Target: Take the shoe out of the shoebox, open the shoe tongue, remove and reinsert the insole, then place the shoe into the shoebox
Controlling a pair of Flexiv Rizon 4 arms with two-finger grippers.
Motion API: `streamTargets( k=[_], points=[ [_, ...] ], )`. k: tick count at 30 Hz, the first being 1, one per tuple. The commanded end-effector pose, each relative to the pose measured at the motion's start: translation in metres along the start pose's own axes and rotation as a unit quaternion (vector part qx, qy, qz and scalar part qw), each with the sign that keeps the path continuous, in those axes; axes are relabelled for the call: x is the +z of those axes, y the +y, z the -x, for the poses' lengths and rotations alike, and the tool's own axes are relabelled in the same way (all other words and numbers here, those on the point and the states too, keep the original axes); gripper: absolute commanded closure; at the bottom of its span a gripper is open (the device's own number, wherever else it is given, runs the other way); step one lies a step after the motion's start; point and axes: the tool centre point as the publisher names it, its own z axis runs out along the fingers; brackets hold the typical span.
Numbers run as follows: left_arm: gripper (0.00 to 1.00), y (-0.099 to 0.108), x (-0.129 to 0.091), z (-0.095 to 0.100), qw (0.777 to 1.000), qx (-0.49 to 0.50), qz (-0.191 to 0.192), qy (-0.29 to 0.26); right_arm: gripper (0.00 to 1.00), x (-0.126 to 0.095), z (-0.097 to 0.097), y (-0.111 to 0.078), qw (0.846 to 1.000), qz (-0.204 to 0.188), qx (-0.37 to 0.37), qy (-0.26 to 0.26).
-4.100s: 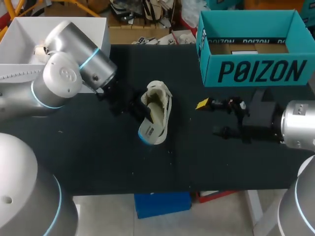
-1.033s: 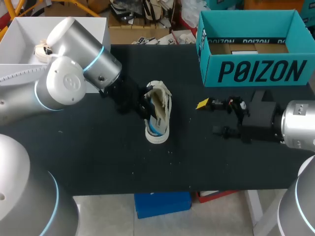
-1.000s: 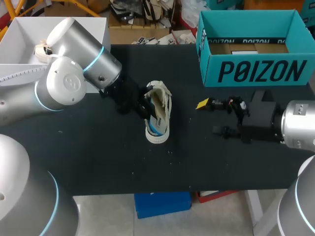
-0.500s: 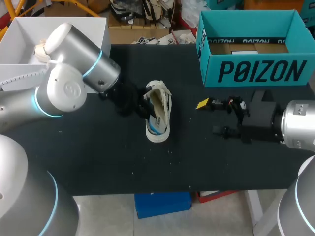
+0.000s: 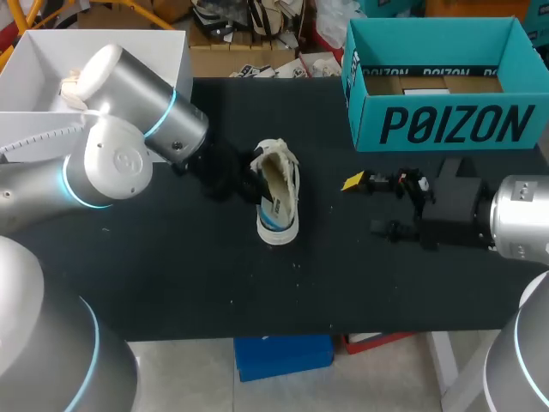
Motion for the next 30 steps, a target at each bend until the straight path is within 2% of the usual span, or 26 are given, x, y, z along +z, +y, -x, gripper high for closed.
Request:
streamTargets(
  k=[1,14,15,16,17,18,19,21,27,30],
  points=[
    [1.00,0.005,0.007,0.002,1.000,-0.002,0.000,-0.005,0.00,-0.001,0.000,0.000,1.000,0.000,0.000,-0.001],
    [1.00,0.012,0.011,-0.005,1.000,-0.018,0.013,0.007,0.00,-0.001,0.000,0.000,1.000,0.000,0.000,-0.001],
    [0.93,0.012,0.011,-0.004,1.000,-0.017,0.013,0.007,0.00,-0.001,0.000,0.000,1.000,0.000,0.000,-0.001],
    [0.67,0.012,0.010,-0.003,1.000,-0.017,0.014,0.006,0.00,-0.001,0.000,0.000,1.000,0.000,0.000,-0.001],
    [0.54,0.010,0.009,-0.002,1.000,-0.016,0.014,0.005,0.00,-0.001,0.000,0.000,1.000,0.000,0.000,-0.001],
    [0.35,0.008,0.007,0.001,1.000,-0.013,0.013,0.001,0.00,-0.001,0.000,0.000,1.000,0.000,0.000,-0.001],
    [0.25,0.005,0.006,0.003,1.000,-0.010,0.011,-0.003,0.00,-0.001,0.000,0.000,1.000,0.000,0.000,-0.001],
    [0.00,-0.001,0.003,0.006,1.000,-0.006,0.007,-0.011,0.00,-0.001,0.000,0.000,1.000,0.000,0.000,-0.001],
    [0.02,-0.022,-0.005,0.014,0.999,0.013,-0.007,-0.028,0.00,-0.001,0.000,0.000,1.000,0.000,0.000,-0.001],
    [0.18,-0.033,-0.006,0.015,0.999,0.022,-0.015,-0.030,0.00,-0.001,0.000,0.000,1.000,0.000,0.000,-0.001]
  ],
)
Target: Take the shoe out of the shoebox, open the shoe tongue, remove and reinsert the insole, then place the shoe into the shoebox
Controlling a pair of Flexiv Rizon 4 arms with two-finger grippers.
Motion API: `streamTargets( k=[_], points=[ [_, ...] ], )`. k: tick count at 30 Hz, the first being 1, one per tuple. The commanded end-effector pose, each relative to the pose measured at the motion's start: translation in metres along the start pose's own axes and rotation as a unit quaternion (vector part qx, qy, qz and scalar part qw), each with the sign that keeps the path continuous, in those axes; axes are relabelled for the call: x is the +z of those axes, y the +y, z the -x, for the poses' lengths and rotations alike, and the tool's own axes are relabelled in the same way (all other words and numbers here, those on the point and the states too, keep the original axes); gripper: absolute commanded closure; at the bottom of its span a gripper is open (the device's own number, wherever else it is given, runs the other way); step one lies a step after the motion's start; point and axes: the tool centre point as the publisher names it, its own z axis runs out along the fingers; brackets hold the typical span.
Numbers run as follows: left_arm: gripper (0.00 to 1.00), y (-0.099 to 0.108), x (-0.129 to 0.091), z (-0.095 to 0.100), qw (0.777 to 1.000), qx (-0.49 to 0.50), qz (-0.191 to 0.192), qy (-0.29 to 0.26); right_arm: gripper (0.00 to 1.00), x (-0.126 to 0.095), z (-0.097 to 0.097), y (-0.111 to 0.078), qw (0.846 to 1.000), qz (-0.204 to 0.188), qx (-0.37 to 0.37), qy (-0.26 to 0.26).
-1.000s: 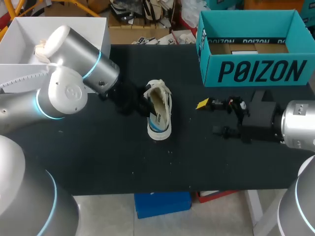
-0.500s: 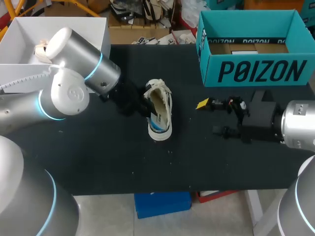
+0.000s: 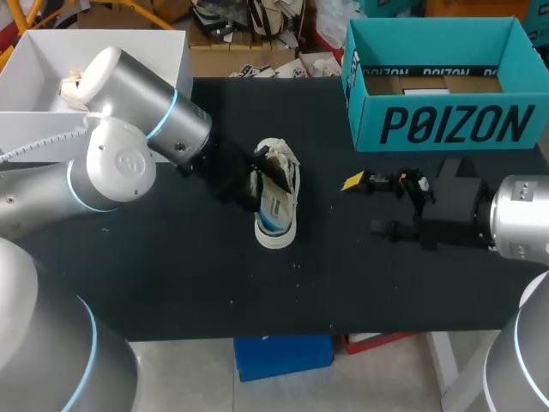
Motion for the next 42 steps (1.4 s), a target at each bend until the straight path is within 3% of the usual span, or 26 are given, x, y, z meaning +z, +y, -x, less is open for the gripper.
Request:
streamTargets(
  k=[1,3,4,6,8,9,23,42],
  points=[
    [0.25,-0.015,-0.005,-0.002,1.000,0.006,0.000,-0.004,0.00,-0.001,0.000,0.000,1.000,0.000,0.000,-0.001],
    [0.53,-0.016,-0.004,-0.002,1.000,0.009,-0.003,-0.001,0.00,-0.001,0.000,0.000,1.000,0.000,0.000,-0.001],
    [0.55,-0.016,-0.003,-0.002,1.000,0.010,-0.003,0.000,0.00,-0.001,0.000,0.000,1.000,0.000,0.000,-0.001],
    [0.71,-0.016,-0.001,-0.004,1.000,0.015,-0.002,0.009,0.00,-0.001,0.000,0.000,1.000,0.000,0.000,-0.001],
    [0.95,-0.016,0.001,-0.005,1.000,0.017,0.000,0.016,0.00,-0.001,0.000,0.000,1.000,0.000,0.000,-0.001],
    [1.00,-0.015,0.001,-0.005,1.000,0.020,0.002,0.021,0.00,-0.001,0.000,0.000,1.000,0.000,0.000,-0.001],
    [1.00,-0.012,0.005,-0.010,0.999,0.029,0.016,0.042,0.00,-0.001,0.000,0.000,1.000,0.000,0.000,-0.001],
    [1.00,0.011,0.009,-0.018,0.997,-0.005,0.062,0.055,0.00,-0.001,0.000,0.000,1.000,0.000,0.000,-0.001]
  ],
)
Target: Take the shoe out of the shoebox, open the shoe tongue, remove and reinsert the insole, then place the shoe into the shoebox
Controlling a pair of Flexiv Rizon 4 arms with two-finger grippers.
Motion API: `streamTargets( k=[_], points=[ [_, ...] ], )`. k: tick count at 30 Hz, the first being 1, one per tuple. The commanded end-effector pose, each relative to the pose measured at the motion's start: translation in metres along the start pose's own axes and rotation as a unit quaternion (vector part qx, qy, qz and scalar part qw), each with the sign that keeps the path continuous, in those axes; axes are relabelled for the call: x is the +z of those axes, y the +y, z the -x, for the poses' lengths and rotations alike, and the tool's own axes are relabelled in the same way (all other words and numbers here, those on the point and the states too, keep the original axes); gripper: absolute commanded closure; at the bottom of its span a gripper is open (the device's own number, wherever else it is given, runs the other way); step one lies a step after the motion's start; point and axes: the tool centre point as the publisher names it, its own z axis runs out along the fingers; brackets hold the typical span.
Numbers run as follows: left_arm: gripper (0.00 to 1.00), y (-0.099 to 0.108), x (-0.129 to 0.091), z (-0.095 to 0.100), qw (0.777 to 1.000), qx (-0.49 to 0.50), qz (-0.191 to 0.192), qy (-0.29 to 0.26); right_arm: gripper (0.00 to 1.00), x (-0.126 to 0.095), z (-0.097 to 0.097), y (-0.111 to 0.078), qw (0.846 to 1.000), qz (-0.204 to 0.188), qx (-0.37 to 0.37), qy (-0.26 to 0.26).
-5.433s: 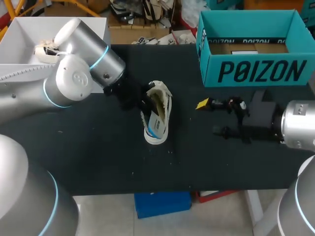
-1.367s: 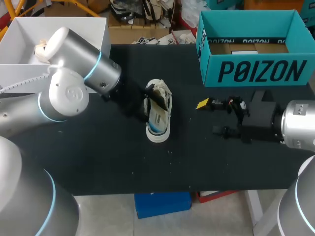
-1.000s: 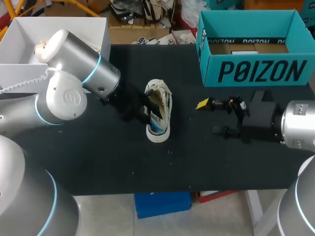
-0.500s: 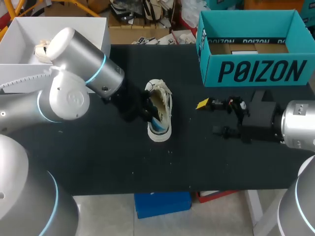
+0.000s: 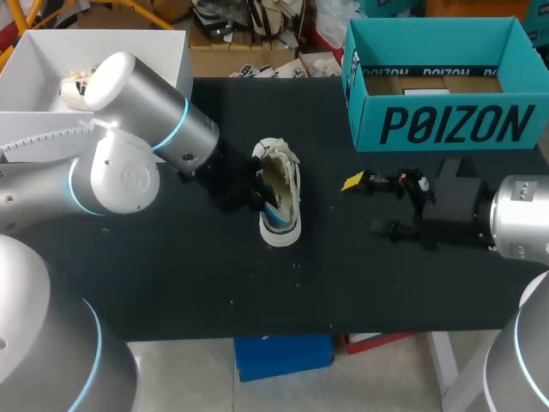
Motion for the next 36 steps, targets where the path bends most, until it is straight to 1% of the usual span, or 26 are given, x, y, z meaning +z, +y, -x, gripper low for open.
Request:
streamTargets(
  k=[1,5,8,11,16,18,24,28,29,30,31,32,33,36],
  points=[
    [1.00,0.004,0.004,0.002,1.000,-0.003,0.008,0.000,0.00,-0.001,0.000,0.000,1.000,0.000,0.000,-0.001],
    [1.00,0.007,0.007,0.006,1.000,-0.008,0.013,-0.004,0.00,-0.001,0.000,0.000,1.000,0.000,0.000,-0.001],
    [1.00,0.006,0.011,0.010,1.000,-0.010,0.013,-0.005,0.00,-0.001,0.000,0.000,1.000,0.000,0.000,-0.001],
    [1.00,0.004,0.016,0.010,1.000,-0.013,0.010,-0.002,0.00,-0.001,0.000,0.000,1.000,0.000,0.000,-0.001],
    [1.00,0.004,0.024,0.004,1.000,-0.017,0.010,0.015,0.00,-0.001,0.000,0.000,1.000,0.000,0.000,-0.001],
    [1.00,0.007,0.028,-0.002,0.999,-0.024,0.016,0.026,0.00,-0.001,0.000,0.000,1.000,0.000,0.000,-0.001],
    [1.00,0.014,0.029,-0.007,0.999,-0.030,0.024,0.031,0.00,-0.001,0.000,0.000,1.000,0.000,0.000,-0.001],
    [0.99,0.015,0.031,-0.008,0.999,-0.034,0.024,0.033,0.00,-0.001,0.000,0.000,1.000,0.000,0.000,-0.001],
    [0.90,0.014,0.032,-0.008,0.999,-0.035,0.021,0.034,0.00,-0.001,0.000,0.000,1.000,0.000,0.000,-0.001],
    [0.74,0.012,0.032,-0.007,0.999,-0.034,0.016,0.033,0.00,-0.001,0.000,0.000,1.000,0.000,0.000,-0.001],
    [0.64,0.011,0.032,-0.007,0.999,-0.034,0.012,0.030,0.00,-0.001,0.000,0.000,1.000,0.000,0.000,-0.001],
    [0.46,0.009,0.031,-0.006,0.999,-0.035,0.003,0.025,0.00,-0.001,0.000,0.000,1.000,0.000,0.000,-0.001],
    [0.03,0.006,0.027,-0.004,0.999,-0.036,-0.005,0.022,0.00,-0.001,0.000,0.000,1.000,0.000,0.000,-0.001],
    [0.00,0.006,0.018,0.000,0.999,-0.038,-0.017,0.007,0.00,-0.001,0.000,0.000,1.000,0.000,0.000,-0.001]
  ],
)
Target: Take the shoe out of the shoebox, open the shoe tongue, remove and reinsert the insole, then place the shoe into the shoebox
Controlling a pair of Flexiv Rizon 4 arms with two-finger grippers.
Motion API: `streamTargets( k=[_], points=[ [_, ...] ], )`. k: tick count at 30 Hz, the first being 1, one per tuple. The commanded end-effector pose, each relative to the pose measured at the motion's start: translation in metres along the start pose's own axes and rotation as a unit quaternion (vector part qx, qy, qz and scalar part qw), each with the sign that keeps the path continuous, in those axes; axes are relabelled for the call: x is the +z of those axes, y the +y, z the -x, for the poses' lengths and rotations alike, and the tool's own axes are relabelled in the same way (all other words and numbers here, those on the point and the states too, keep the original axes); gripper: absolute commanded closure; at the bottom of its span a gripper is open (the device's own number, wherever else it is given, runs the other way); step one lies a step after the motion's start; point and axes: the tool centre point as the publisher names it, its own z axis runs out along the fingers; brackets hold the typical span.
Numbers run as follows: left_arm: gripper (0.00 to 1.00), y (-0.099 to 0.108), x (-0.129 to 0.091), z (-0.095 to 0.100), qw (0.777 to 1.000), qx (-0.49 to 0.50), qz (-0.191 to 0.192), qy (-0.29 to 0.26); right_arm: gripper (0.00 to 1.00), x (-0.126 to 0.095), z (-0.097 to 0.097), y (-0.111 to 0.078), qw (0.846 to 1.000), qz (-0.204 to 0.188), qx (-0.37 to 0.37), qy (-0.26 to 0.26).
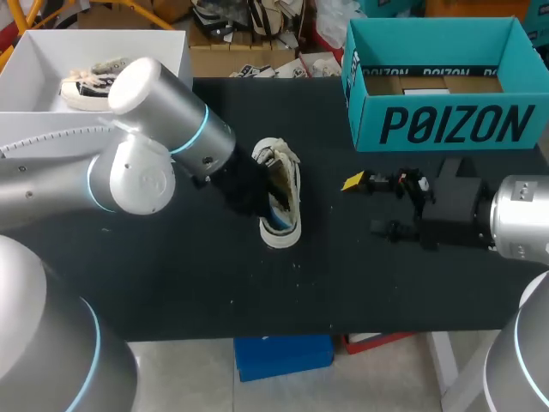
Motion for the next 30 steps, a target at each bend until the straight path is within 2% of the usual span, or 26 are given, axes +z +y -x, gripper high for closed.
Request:
streamTargets(
  k=[1,4,6,9,15,16,17,24,30],
  points=[
    [0.01,-0.003,-0.018,0.002,1.000,0.006,-0.016,-0.019,0.00,-0.001,0.000,0.000,1.000,0.000,0.000,-0.001],
    [0.05,-0.009,-0.032,0.008,0.999,0.011,-0.024,-0.031,0.00,-0.001,0.000,0.000,1.000,0.000,0.000,-0.001],
    [0.14,-0.014,-0.042,0.013,0.999,0.015,-0.030,-0.038,0.00,-0.001,0.000,0.000,1.000,0.000,0.000,-0.001],
    [0.17,-0.019,-0.050,0.016,0.998,0.022,-0.032,-0.041,0.00,-0.001,0.000,0.000,1.000,0.000,0.000,-0.001],
    [0.72,-0.023,-0.054,0.013,0.999,0.038,-0.022,-0.016,0.00,-0.001,0.000,0.000,1.000,0.000,0.000,-0.001],
    [0.91,-0.024,-0.053,0.010,0.999,0.040,-0.018,-0.006,0.00,-0.001,0.000,0.000,1.000,0.000,0.000,-0.001],
    [1.00,-0.024,-0.052,0.007,0.999,0.046,-0.012,0.006,0.00,-0.001,0.000,0.000,1.000,0.000,0.000,-0.001],
    [1.00,-0.018,-0.042,-0.009,0.997,0.050,0.005,0.061,0.00,-0.001,0.000,0.000,1.000,0.000,0.000,-0.001],
    [1.00,-0.011,-0.035,-0.011,0.996,0.050,0.014,0.077,0.00,-0.001,0.000,0.000,1.000,0.000,0.000,-0.001]
  ],
)
